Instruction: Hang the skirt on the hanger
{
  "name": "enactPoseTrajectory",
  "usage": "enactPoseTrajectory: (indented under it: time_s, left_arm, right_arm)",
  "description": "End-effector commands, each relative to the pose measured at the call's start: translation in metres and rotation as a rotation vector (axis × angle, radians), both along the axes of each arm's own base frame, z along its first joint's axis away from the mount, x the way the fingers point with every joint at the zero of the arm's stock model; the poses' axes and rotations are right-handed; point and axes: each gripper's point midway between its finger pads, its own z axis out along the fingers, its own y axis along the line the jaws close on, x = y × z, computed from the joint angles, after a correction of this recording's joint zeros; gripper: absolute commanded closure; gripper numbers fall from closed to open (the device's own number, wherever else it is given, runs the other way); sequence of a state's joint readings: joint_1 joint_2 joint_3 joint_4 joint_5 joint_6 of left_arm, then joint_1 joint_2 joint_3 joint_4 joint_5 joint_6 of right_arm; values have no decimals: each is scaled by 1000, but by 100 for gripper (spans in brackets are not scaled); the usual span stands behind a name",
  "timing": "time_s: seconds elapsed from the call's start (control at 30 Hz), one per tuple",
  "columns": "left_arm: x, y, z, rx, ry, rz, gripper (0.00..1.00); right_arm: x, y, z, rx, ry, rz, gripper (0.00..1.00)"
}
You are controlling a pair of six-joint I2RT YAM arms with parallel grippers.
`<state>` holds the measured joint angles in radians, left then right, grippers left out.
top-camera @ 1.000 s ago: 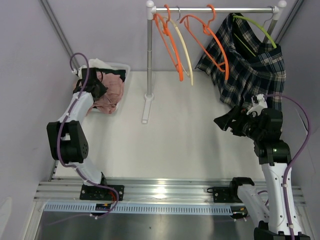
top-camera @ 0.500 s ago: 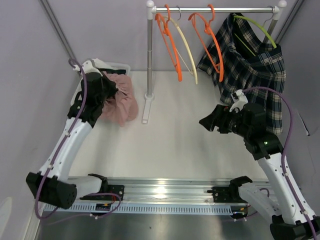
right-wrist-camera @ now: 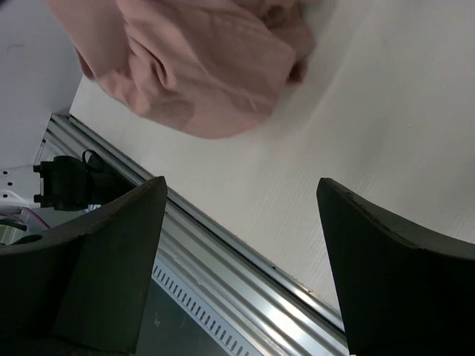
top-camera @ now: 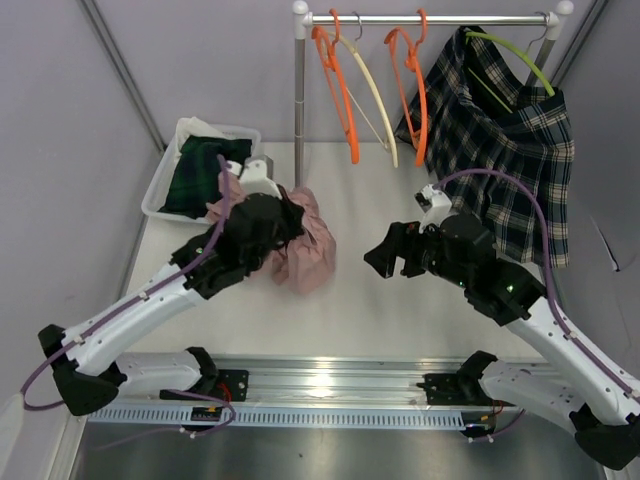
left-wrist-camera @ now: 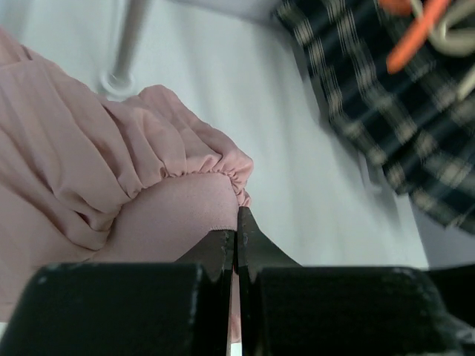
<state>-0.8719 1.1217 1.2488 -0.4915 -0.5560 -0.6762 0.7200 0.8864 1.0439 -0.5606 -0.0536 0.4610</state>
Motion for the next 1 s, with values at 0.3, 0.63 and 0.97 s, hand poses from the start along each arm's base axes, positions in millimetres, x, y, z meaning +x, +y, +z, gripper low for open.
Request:
enactPoseTrajectory:
  time_s: [0.3,0.63,0.97]
  left_arm:
    - [-26,-97,-88,-12,171,-116,100]
    - [-34,-111,-103,-38,201,-179,100]
    - [-46,-110,-124,-41,237,-215,100]
  right_arm:
    - [-16,40,-48,-27,5,-4,21]
    - [-6,47,-92,-111,14,-57,39]
    - [5,66,-106,-128,-19,-77,43]
